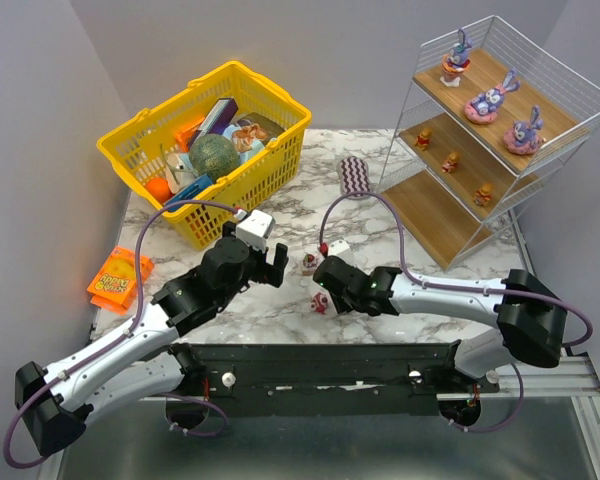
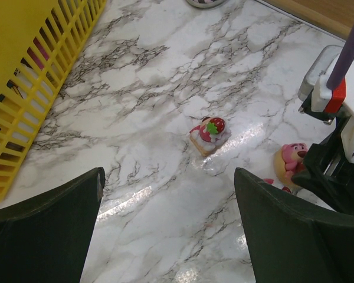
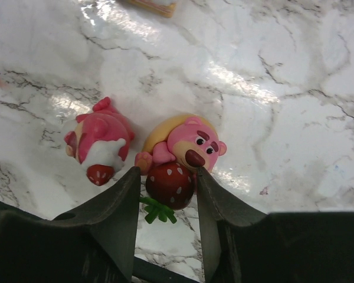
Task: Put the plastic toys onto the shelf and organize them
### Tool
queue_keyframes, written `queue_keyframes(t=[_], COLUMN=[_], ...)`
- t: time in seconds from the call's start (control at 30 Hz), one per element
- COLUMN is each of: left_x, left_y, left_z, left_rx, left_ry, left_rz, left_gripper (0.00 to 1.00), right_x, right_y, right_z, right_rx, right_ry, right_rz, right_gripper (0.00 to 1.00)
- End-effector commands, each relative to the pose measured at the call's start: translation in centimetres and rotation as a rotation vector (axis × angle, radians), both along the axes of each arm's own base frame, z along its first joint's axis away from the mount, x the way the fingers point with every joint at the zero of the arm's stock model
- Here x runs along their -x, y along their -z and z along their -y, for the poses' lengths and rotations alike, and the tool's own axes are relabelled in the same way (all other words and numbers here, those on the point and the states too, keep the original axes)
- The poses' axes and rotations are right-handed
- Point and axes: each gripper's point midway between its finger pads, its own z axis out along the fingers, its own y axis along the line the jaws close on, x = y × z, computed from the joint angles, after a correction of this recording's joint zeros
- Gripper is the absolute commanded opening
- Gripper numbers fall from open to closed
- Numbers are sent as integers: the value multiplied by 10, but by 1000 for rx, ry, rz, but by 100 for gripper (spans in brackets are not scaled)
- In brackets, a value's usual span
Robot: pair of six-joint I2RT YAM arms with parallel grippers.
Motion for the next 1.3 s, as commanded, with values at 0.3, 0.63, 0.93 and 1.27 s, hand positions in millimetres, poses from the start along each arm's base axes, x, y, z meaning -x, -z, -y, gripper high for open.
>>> queue_keyframes(t=[0.3, 0.63, 0.93, 1.27], left_x=[-5, -6, -7, -7], left_y=[3, 6, 7, 7], left_z=[6, 6, 4, 4], left_rx=[18, 24, 30, 33], left_ry=[21, 22, 14, 14], left_rz=[26, 22, 26, 25], left_gripper=[99, 99, 99, 99], right_x=[-59, -123, -128, -125], right_y=[-45, -69, -65, -48], right_z=[80, 136, 219, 252], right_rx=[196, 244, 327, 359], right_ry=[316, 325, 529, 612], right_rz=[175, 275, 309, 318], right_gripper=[16, 5, 2, 4])
